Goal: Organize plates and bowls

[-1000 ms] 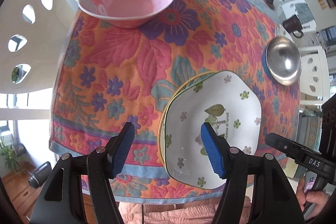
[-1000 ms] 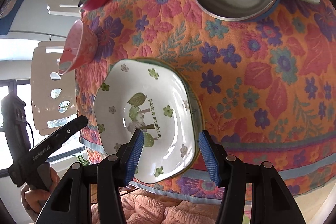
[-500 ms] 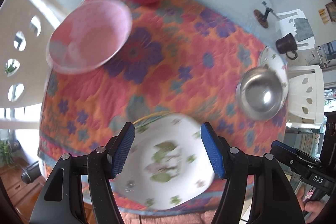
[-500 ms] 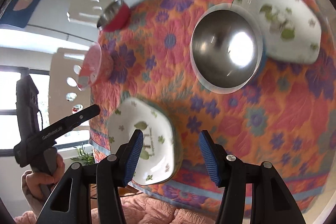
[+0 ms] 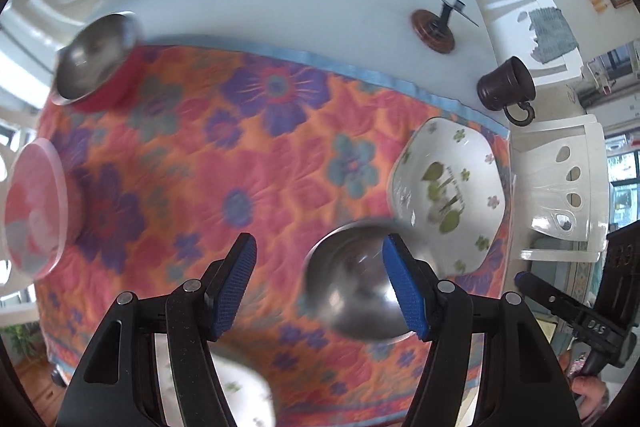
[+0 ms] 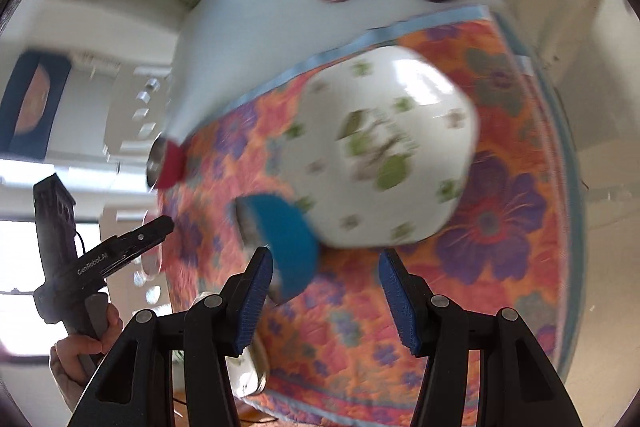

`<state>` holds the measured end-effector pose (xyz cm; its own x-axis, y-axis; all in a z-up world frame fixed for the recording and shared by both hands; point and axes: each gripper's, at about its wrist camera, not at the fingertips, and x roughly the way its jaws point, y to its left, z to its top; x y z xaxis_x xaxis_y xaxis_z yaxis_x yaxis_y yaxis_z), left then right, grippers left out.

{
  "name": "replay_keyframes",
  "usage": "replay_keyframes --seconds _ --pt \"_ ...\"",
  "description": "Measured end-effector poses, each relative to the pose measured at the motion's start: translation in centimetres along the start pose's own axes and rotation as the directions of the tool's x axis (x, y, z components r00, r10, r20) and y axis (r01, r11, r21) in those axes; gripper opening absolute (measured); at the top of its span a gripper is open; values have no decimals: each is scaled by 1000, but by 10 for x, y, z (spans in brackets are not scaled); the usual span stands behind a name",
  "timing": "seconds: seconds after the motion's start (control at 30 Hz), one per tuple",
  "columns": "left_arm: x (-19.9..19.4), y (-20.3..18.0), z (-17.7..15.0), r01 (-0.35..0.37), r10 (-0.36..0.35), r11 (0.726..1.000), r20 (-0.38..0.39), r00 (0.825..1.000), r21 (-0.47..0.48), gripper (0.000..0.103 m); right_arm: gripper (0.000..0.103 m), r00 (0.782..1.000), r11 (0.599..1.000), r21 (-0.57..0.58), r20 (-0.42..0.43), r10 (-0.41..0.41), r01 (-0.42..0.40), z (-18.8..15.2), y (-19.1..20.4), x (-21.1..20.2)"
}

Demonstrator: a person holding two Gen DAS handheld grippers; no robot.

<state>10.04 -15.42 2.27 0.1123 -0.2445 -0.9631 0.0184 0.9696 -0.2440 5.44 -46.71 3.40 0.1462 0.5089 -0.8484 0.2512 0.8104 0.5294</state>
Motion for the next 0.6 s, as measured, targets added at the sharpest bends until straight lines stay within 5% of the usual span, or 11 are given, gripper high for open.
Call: replay_keyframes --seconds 0.27,0.6 --pt "67 -33 32 -5 7 1000 -94 996 17 64 53 999 992 122 -34 -16 20 38 -61 28" --pt "116 -59 50 20 -13 999 -152 988 50 60 53 997 991 130 -80 -9 19 65 -86 69"
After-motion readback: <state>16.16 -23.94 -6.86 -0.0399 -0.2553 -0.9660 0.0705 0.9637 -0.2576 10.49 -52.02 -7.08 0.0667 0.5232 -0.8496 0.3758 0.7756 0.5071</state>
